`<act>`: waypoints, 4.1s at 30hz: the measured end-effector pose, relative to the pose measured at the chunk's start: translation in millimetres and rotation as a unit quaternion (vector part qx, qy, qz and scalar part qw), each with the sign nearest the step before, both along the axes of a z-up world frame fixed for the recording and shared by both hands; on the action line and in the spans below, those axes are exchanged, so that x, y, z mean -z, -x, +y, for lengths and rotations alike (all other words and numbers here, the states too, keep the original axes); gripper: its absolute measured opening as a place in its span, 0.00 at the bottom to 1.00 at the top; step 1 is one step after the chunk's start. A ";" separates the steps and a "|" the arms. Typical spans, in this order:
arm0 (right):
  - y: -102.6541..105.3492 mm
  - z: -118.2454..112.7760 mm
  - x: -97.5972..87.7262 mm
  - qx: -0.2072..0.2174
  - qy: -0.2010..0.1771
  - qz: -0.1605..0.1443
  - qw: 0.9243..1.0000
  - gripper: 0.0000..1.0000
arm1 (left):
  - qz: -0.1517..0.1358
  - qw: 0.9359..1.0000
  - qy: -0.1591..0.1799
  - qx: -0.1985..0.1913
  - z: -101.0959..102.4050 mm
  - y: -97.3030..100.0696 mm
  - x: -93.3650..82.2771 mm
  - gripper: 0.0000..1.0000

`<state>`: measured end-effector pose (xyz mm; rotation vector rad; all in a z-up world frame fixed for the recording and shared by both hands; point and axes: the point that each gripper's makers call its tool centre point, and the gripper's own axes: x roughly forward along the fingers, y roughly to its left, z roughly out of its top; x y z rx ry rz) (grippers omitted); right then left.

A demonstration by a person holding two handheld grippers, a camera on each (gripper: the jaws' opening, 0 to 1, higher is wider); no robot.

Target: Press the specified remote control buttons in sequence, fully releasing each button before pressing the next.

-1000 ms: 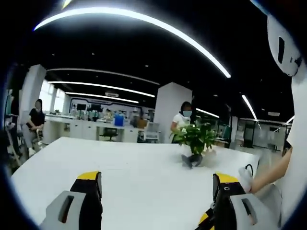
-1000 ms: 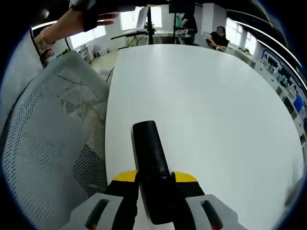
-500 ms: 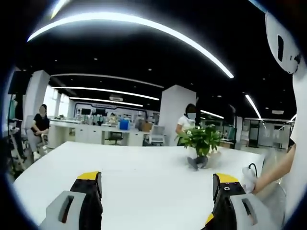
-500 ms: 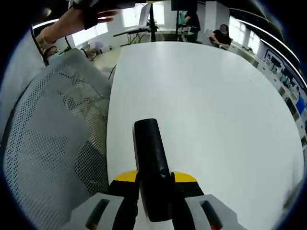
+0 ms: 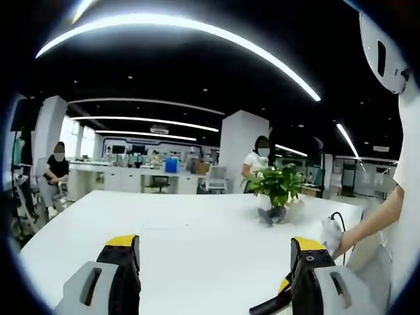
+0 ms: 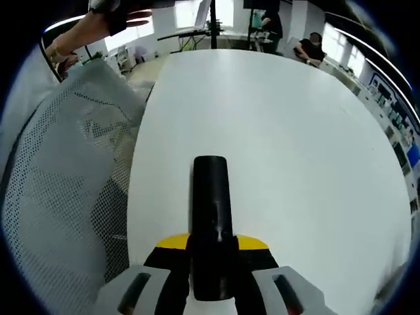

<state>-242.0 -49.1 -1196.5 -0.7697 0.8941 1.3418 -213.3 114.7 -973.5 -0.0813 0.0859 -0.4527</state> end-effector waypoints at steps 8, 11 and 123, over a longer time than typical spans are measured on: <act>-15.1 -1.6 -0.2 -0.007 0.006 -0.001 1.000 0.21 | 0.014 1.000 -0.002 0.001 -0.2 1.6 8.0 0.99; -21.3 -2.2 0.2 -0.007 0.007 -0.001 1.000 0.21 | 0.014 1.000 0.003 0.001 1.5 2.1 8.5 0.98; -48.7 -96.0 -173.7 0.433 -0.321 -0.144 0.830 0.82 | 0.048 0.999 -0.022 0.002 -1.1 53.7 13.0 0.96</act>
